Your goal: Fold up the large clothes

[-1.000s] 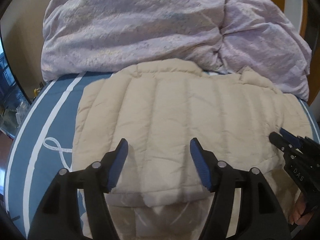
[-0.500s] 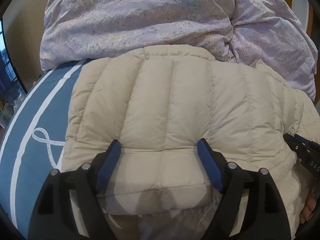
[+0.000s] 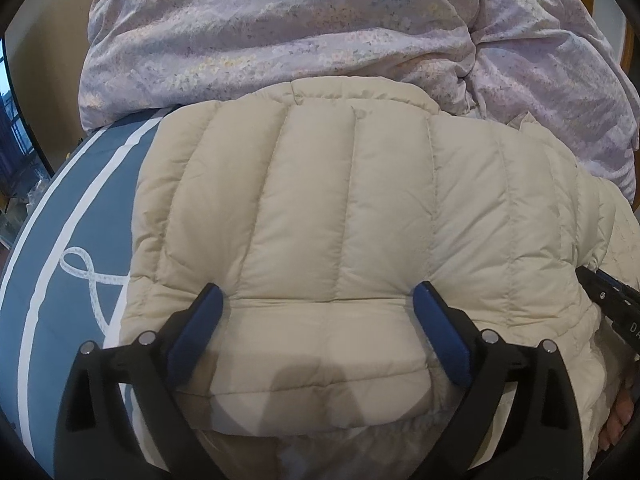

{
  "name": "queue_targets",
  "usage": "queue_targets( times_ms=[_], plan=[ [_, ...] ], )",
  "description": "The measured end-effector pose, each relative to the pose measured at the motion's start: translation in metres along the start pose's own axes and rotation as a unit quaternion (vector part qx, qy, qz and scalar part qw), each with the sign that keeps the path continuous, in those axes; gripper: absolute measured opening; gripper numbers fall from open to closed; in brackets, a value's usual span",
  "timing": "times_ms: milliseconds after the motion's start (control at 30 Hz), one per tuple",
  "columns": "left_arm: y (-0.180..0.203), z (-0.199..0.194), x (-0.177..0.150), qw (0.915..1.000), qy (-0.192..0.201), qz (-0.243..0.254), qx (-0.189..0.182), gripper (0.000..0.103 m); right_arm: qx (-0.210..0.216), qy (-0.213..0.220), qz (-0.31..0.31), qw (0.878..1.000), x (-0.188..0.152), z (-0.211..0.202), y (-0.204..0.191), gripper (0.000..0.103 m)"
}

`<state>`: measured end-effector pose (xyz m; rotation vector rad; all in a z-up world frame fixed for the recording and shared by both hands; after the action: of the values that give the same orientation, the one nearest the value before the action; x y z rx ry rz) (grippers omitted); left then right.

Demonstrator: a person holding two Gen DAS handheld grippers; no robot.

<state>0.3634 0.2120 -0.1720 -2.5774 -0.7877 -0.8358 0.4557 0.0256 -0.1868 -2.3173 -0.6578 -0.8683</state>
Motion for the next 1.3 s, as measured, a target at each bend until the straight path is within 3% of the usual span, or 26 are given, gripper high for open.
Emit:
queue_targets(
  times_ms=[467,600,667,733,800,933,1100,1300],
  plan=[
    [0.000,0.001,0.000,1.0000,0.001,-0.001,0.001,0.097,0.014,0.004,0.008,1.000,-0.001,-0.001,0.001,0.029],
    [-0.001,-0.002,0.001,0.9999,0.008,-0.007,0.000,0.097,0.021,0.006,0.006,1.000,0.000,-0.003,-0.003,0.035],
    [-0.006,-0.011,-0.002,0.9999,0.007,-0.014,-0.004,0.097,0.018,-0.001,0.003,1.000,0.000,-0.010,-0.006,0.040],
    [-0.014,-0.026,-0.008,0.9992,0.005,-0.026,-0.029,0.097,0.027,0.010,0.006,1.000,0.001,-0.027,-0.010,0.059],
    [-0.024,-0.037,-0.015,0.9987,0.001,-0.033,-0.039,0.097,0.031,0.021,0.010,0.999,0.001,-0.049,-0.010,0.063],
    [-0.057,-0.066,-0.043,0.9979,-0.007,-0.040,-0.051,0.097,0.029,0.010,0.017,0.999,-0.011,-0.084,-0.004,0.065],
    [-0.098,-0.096,-0.093,0.9947,-0.022,-0.053,-0.085,0.096,0.029,-0.001,0.026,0.999,-0.050,-0.136,0.017,0.067],
    [-0.131,-0.124,-0.150,0.9889,-0.027,-0.066,-0.131,0.083,0.011,0.000,0.055,0.998,-0.108,-0.201,0.065,0.067]
  ],
)
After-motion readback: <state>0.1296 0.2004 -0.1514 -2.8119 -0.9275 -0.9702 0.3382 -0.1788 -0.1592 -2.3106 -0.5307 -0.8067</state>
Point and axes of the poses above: each gripper's, at about its wrist camera, not at the fingertips, and z roughly the way its jaws point, y to its right, x to its top, the point moved 7 cm from there along z, roughly the way its jaws point, and after that the axes turned 10 degrees about x, right-handed, at the moved point
